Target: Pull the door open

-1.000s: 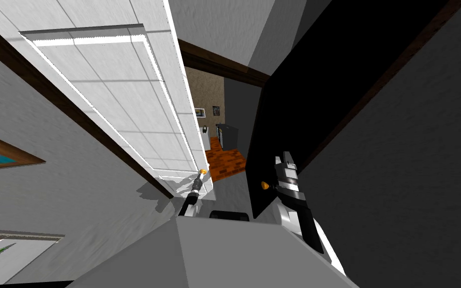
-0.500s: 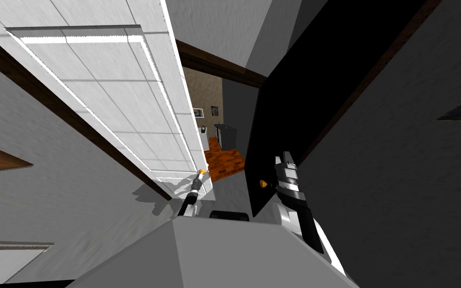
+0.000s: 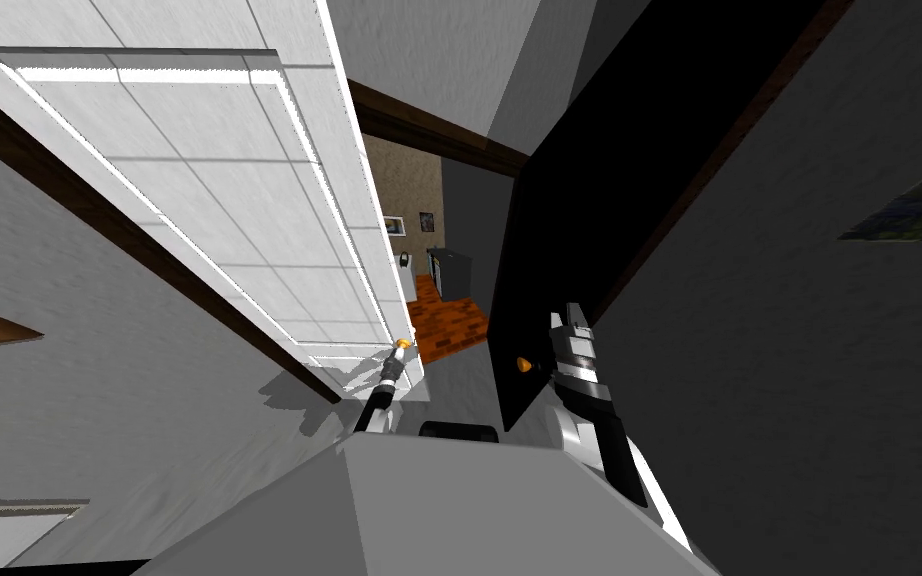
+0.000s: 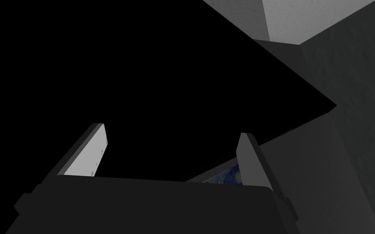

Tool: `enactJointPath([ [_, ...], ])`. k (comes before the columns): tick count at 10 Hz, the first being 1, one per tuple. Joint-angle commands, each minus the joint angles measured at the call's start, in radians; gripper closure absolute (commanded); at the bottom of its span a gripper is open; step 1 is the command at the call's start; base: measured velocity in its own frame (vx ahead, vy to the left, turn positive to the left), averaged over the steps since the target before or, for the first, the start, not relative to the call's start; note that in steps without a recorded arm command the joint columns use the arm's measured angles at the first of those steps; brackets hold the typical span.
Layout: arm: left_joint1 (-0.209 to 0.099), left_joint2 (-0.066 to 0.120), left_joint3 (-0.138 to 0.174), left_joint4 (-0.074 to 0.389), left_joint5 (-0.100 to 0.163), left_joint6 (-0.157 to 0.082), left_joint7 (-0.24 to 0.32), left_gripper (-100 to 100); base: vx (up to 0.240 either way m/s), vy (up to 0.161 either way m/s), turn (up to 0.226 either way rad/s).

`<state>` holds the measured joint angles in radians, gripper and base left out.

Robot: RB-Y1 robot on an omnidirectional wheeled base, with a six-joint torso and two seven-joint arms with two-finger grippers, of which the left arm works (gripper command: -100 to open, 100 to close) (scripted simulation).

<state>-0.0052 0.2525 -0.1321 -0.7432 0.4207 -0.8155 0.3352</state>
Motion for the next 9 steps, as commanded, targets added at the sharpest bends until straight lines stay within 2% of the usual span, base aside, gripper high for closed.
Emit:
enactJointPath([
  [1, -0.003, 0.004, -0.003, 0.008, 0.012, -0.004, 0.050, 100, -0.009, 0.002, -0.057],
  [2, -0.003, 0.004, -0.003, 0.008, 0.012, -0.004, 0.053, 100, -0.008, 0.002, -0.029],
  [3, -0.005, 0.008, -0.006, 0.012, 0.021, -0.006, 0.091, 100, -0.009, 0.000, -0.049],
  [4, -0.005, 0.008, -0.006, 0.012, 0.021, -0.006, 0.095, 100, -0.008, 0.002, -0.031],
  [5, -0.007, 0.012, -0.009, 0.016, 0.030, -0.008, 0.133, 100, -0.008, 0.002, -0.056],
  [6, -0.007, 0.012, -0.009, 0.016, 0.030, -0.008, 0.136, 100, -0.006, 0.004, -0.031],
  [7, -0.009, 0.016, -0.012, 0.020, 0.039, -0.010, 0.176, 100, -0.004, 0.003, -0.057],
  [8, -0.009, 0.016, -0.012, 0.020, 0.039, -0.010, 0.178, 100, -0.003, 0.002, -0.027],
  [9, -0.010, 0.020, -0.014, 0.023, 0.048, -0.012, 0.218, 100, -0.003, 0.001, -0.051],
])
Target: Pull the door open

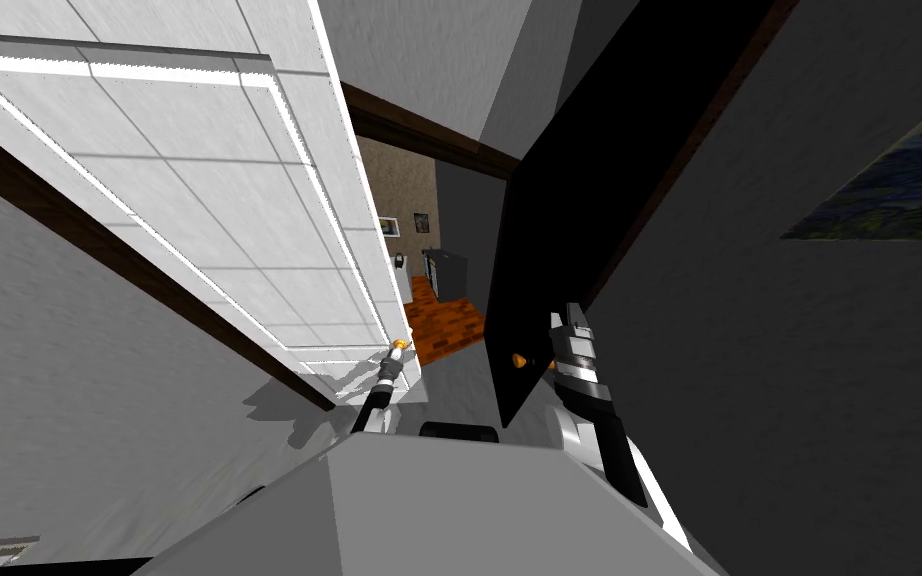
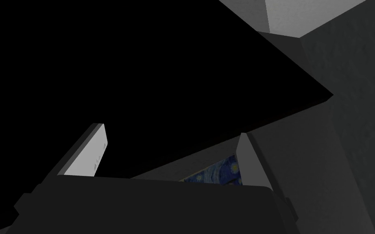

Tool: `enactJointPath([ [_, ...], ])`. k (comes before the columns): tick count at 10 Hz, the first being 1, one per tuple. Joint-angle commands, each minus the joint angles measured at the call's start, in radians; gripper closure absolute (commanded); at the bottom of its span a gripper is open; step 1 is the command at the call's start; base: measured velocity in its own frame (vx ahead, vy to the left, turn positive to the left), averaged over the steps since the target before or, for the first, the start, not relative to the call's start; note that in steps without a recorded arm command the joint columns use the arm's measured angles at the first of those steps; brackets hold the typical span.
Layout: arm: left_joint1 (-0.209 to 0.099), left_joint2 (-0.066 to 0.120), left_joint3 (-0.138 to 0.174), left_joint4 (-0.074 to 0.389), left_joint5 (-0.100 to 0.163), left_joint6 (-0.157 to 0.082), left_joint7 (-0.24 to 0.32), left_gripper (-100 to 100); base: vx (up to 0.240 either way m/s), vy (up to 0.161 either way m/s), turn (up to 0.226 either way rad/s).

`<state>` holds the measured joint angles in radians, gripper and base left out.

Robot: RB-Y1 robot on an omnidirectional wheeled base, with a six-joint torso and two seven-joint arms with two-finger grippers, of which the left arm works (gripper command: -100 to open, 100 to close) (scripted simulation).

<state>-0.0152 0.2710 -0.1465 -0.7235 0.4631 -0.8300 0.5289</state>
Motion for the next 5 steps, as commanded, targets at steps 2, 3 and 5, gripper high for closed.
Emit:
enactJointPath([
  [2, -0.002, 0.006, -0.003, 0.007, 0.015, 0.000, 0.067, 100, -0.005, 0.006, -0.055],
  [3, -0.004, 0.010, -0.005, 0.011, 0.024, -0.002, 0.100, 100, -0.004, 0.003, -0.051],
  [5, -0.006, 0.014, -0.008, 0.015, 0.033, -0.004, 0.145, 100, -0.002, 0.003, -0.037],
])
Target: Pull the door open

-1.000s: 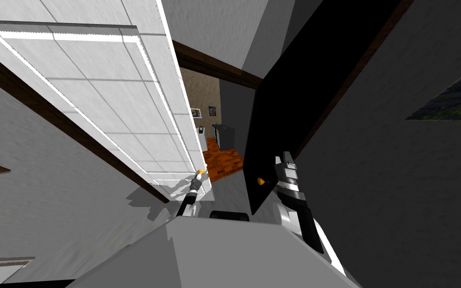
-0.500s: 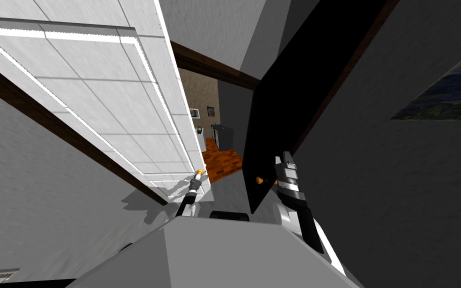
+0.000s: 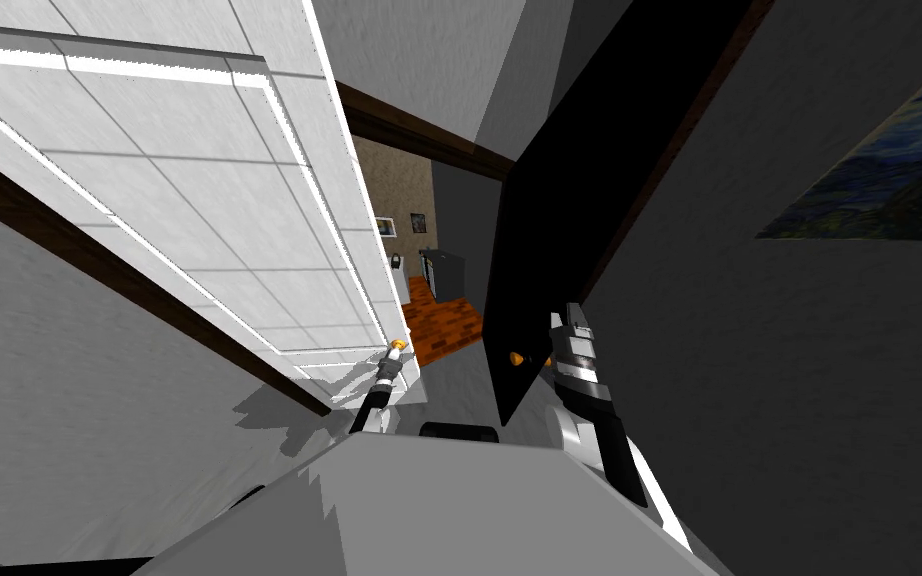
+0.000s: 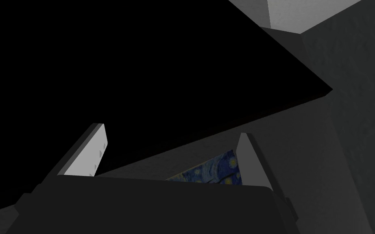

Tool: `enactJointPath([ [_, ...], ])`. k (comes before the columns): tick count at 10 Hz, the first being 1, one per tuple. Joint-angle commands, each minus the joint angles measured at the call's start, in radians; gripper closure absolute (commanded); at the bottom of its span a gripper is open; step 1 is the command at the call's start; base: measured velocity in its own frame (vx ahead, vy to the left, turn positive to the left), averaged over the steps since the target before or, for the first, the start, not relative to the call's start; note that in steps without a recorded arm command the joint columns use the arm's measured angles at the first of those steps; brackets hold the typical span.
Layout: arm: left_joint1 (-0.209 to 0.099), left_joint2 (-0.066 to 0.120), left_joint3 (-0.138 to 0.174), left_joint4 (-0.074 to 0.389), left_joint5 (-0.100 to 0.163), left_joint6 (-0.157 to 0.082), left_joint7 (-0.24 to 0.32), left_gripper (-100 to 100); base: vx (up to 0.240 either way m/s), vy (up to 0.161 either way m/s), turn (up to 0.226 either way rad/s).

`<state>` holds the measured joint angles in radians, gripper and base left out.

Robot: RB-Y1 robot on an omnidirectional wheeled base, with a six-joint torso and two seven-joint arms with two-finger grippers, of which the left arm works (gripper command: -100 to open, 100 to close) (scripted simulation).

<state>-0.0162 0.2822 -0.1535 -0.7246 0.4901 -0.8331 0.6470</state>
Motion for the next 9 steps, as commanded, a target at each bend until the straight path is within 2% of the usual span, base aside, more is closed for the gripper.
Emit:
enactJointPath([
  [1, -0.005, 0.003, -0.001, 0.016, 0.006, -0.001, 0.032, 100, -0.004, 0.002, -0.027],
  [2, -0.006, 0.006, -0.003, 0.019, 0.014, -0.003, 0.069, 100, -0.003, 0.001, -0.051],
  [3, -0.006, 0.006, -0.003, 0.019, 0.014, -0.003, 0.073, 100, -0.002, 0.004, -0.028],
  [4, -0.008, 0.010, -0.006, 0.023, 0.022, -0.005, 0.112, 100, -0.001, 0.003, -0.047],
  [7, -0.011, 0.017, -0.011, 0.029, 0.038, -0.008, 0.187, 100, 0.001, 0.007, -0.051],
  [8, -0.011, 0.017, -0.011, 0.029, 0.038, -0.008, 0.195, 100, 0.000, 0.007, -0.026],
  [9, -0.013, 0.021, -0.013, 0.033, 0.046, -0.010, 0.233, 100, -0.001, 0.003, -0.051],
])
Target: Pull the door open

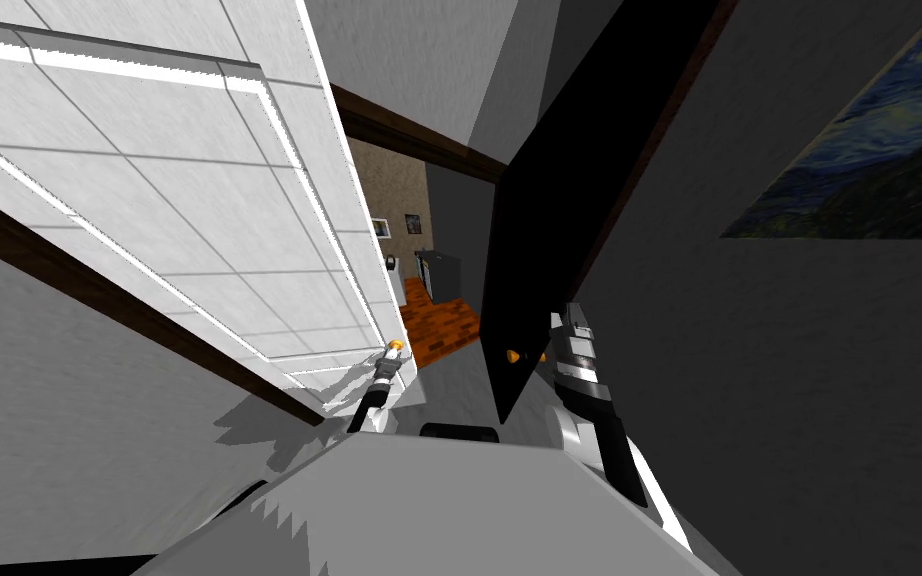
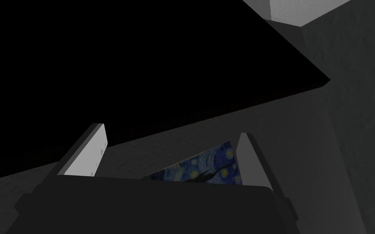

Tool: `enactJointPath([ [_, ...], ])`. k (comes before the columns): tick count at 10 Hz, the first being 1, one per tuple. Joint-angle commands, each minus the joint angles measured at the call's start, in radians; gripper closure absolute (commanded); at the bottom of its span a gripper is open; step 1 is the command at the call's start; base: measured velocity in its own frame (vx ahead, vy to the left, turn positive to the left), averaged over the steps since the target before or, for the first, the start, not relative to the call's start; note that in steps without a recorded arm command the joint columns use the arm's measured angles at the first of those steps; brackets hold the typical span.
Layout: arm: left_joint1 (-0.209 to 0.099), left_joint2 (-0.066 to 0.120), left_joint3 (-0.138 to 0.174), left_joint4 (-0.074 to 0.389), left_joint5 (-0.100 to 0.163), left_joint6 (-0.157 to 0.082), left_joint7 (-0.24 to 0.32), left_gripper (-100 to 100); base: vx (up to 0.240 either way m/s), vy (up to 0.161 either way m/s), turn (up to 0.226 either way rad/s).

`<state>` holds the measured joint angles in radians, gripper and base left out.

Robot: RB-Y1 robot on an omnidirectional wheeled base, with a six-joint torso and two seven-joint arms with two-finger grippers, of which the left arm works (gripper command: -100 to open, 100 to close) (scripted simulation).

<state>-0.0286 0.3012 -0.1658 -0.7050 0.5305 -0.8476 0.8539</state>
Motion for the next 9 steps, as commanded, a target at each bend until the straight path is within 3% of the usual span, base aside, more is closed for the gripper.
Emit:
enactJointPath([
  [1, 0.000, 0.001, -0.001, 0.013, 0.006, 0.004, 0.029, 100, -0.002, 0.003, -0.023],
  [9, -0.007, 0.017, -0.012, 0.028, 0.041, -0.004, 0.226, 100, 0.002, 0.006, -0.037],
])
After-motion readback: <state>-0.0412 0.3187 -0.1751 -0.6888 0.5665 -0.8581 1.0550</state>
